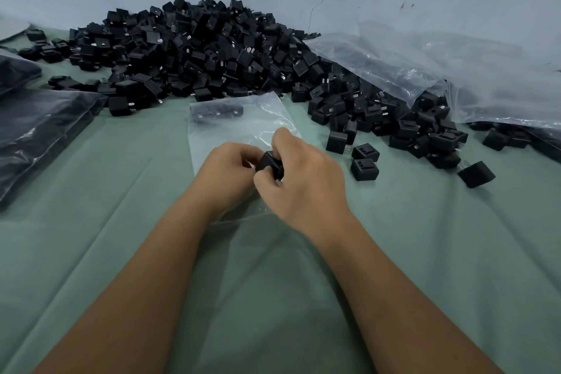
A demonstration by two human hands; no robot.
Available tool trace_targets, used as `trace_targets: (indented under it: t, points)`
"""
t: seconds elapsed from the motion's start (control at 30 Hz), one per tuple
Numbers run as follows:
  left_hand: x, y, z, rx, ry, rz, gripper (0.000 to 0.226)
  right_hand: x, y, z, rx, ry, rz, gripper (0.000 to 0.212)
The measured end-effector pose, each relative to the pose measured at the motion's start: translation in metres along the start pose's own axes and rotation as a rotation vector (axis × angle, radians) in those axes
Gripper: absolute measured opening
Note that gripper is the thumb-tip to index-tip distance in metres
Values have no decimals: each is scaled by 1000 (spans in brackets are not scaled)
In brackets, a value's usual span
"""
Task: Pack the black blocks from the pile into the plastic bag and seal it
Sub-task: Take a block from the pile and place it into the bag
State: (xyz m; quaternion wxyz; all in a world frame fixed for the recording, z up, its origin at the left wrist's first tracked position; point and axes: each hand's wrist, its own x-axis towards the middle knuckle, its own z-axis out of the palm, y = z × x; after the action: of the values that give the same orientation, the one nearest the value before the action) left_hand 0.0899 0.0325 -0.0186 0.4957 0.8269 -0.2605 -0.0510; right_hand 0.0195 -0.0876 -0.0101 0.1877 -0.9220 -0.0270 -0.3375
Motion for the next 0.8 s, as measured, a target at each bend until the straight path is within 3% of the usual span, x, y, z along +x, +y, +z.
trace_targets:
  t: [0.13,0.23,0.33,0.5,0.6,0.8]
  points:
    - [3,-2,-6,-144,73,-22,26,-1,-5,-2,21,51,-86,31]
    - [4,-3,-8,-327,120,-36,18,-1,-5,4,46,-124,-93,26]
    - [4,0,-9,-437,138,15,10,0,-2,13,38,-348,25,16]
    - [3,3,-12,-508,59,92,14,6,3,14,-66,-351,125,25]
    - [3,5,-9,-452,93,83,9,1,-2,8,106,-325,228,5]
    - [5,1,-9,-394,159,43,11,4,-7,-3,365,-449,317,14]
